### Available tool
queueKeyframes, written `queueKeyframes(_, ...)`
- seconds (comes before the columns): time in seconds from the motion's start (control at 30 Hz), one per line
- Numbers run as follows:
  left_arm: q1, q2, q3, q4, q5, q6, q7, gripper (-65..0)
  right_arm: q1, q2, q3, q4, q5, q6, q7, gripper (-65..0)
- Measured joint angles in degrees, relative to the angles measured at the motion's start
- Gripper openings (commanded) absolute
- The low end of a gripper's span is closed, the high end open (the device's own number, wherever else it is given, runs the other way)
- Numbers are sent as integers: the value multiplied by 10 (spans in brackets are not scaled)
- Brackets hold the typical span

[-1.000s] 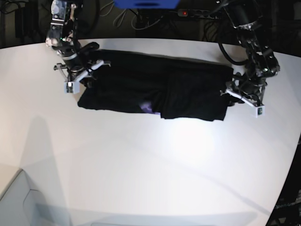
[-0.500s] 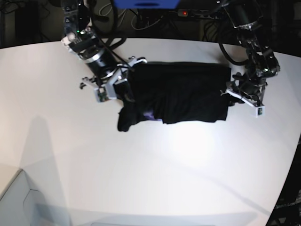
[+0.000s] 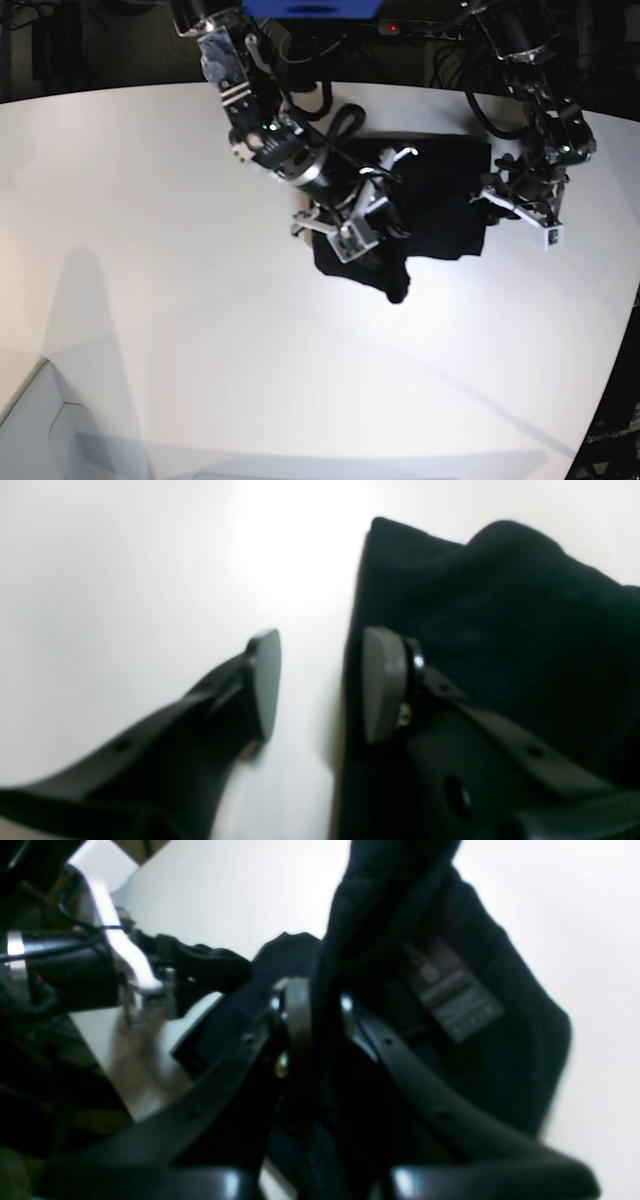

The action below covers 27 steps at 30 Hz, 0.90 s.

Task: Layout the t-shirt on the table in an organized manner, then fold the t-shirt properly
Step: 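Lay the folded end onto the stack and release with the right gripper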

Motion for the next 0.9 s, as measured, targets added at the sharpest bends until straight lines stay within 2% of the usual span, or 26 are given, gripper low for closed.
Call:
queueKeyframes(0.27, 0, 3, 0, 0, 1, 0, 0, -389, 50, -16, -87, -105, 4, 1, 7, -650)
queueKeyframes(0.37, 0, 3, 0, 2, -1, 0, 0, -389, 72, -13, -84, -170, 2, 0, 14, -650)
queueKeyframes(0.5, 1, 5, -2, 9, -3, 0, 2, -389, 85, -13, -73, -210, 3, 0, 68, -650)
queueKeyframes(0.63, 39, 2, -3, 82, -4, -1, 4, -389, 85, -15, -41, -231, 6, 0, 73, -650)
queueKeyframes(0.77, 57, -7, -4, 116, -2, -1, 0, -389, 83, -15, -27, -226, 5, 0, 71, -650)
queueKeyframes(0.9, 51, -29, -4, 51, 1, -1, -9, -389, 64, -4, -27, -168, 3, -1, 66, -650)
